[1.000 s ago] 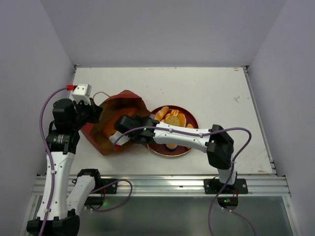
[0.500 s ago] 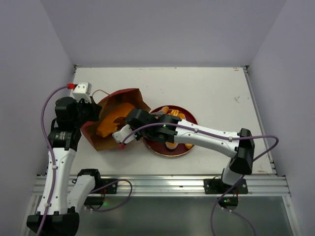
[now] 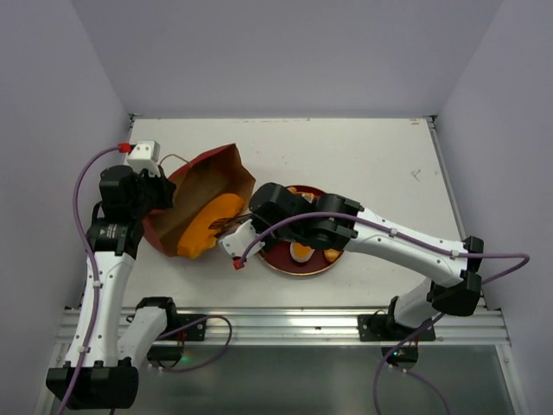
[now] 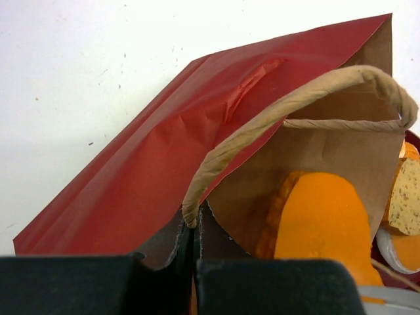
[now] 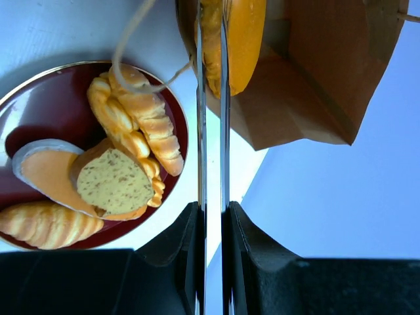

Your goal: Take the fake bread out of the paper bag

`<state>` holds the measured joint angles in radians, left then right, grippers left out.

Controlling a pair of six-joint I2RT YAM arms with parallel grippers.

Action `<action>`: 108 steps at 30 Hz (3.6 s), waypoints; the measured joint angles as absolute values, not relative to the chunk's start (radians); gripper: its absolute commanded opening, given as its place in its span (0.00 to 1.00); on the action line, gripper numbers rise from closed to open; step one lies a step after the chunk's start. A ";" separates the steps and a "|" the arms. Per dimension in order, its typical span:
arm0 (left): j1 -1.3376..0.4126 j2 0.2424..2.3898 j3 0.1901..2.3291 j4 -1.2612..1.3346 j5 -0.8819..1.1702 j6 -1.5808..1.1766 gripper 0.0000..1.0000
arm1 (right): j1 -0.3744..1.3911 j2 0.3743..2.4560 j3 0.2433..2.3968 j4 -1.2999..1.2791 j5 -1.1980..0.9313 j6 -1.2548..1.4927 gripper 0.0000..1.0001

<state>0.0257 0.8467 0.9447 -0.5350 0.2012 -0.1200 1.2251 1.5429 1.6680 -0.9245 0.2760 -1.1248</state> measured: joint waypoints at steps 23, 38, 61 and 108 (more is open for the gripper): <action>0.026 0.927 1.029 -0.541 0.134 -0.121 0.00 | 1.126 1.404 1.810 -1.113 0.108 -1.076 0.00; 0.027 0.984 1.086 -0.569 0.117 -0.122 0.00 | 1.065 1.246 1.813 -1.114 0.084 -1.046 0.00; 0.033 0.998 1.115 -0.587 0.100 -0.138 0.00 | 0.872 0.947 1.355 -1.102 0.182 -1.028 0.00; 0.038 0.984 1.082 -0.582 0.145 -0.147 0.00 | 0.855 0.822 0.949 -1.028 0.239 -1.048 0.42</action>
<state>0.0383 0.9836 1.0824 -0.5819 0.1452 -0.1467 0.8551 0.8215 0.9493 -1.0283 0.2386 -1.0481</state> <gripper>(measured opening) 0.016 0.416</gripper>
